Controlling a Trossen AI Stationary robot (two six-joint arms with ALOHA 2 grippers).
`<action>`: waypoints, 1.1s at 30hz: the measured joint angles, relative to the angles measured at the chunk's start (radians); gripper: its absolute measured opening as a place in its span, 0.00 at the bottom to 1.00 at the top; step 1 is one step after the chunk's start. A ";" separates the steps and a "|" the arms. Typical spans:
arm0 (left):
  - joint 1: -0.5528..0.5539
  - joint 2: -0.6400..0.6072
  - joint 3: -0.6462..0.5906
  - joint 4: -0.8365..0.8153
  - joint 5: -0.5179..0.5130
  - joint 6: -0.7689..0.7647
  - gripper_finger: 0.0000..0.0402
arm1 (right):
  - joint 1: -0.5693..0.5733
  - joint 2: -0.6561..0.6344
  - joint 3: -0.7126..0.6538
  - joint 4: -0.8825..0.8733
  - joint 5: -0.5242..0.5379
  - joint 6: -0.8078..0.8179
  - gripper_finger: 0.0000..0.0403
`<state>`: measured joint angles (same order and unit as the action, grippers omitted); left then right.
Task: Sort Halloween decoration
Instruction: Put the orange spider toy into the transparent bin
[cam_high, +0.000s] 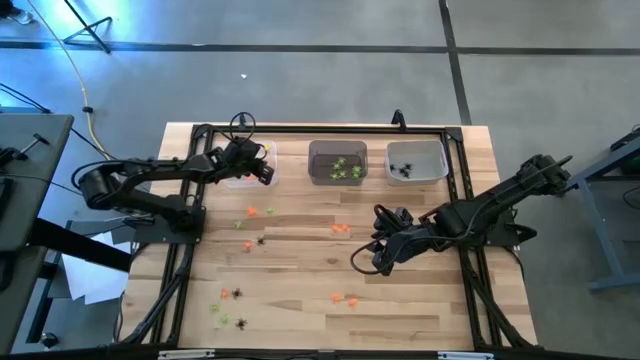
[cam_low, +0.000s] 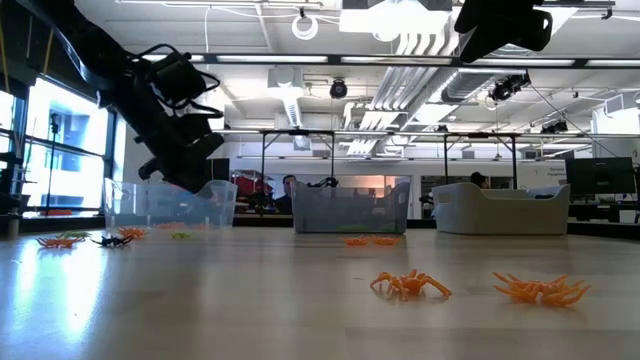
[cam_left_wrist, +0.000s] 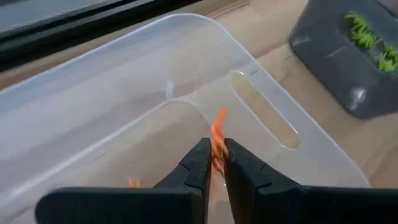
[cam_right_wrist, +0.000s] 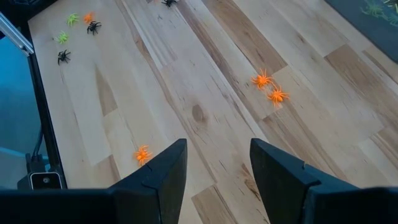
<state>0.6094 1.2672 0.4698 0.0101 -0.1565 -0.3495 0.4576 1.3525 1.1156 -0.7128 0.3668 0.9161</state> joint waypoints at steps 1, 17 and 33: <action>0.000 0.003 0.000 0.004 0.001 -0.013 0.08 | 0.000 0.000 0.000 0.000 0.000 0.000 0.43; -0.017 -0.104 0.000 0.000 0.045 0.055 0.20 | 0.000 0.000 0.000 0.000 0.000 0.000 0.43; -0.207 -0.471 0.001 0.009 0.069 -0.005 0.20 | 0.000 0.000 0.000 0.000 0.000 0.000 0.43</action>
<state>0.4023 0.7963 0.4706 0.0192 -0.0872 -0.3545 0.4578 1.3525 1.1156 -0.7128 0.3668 0.9161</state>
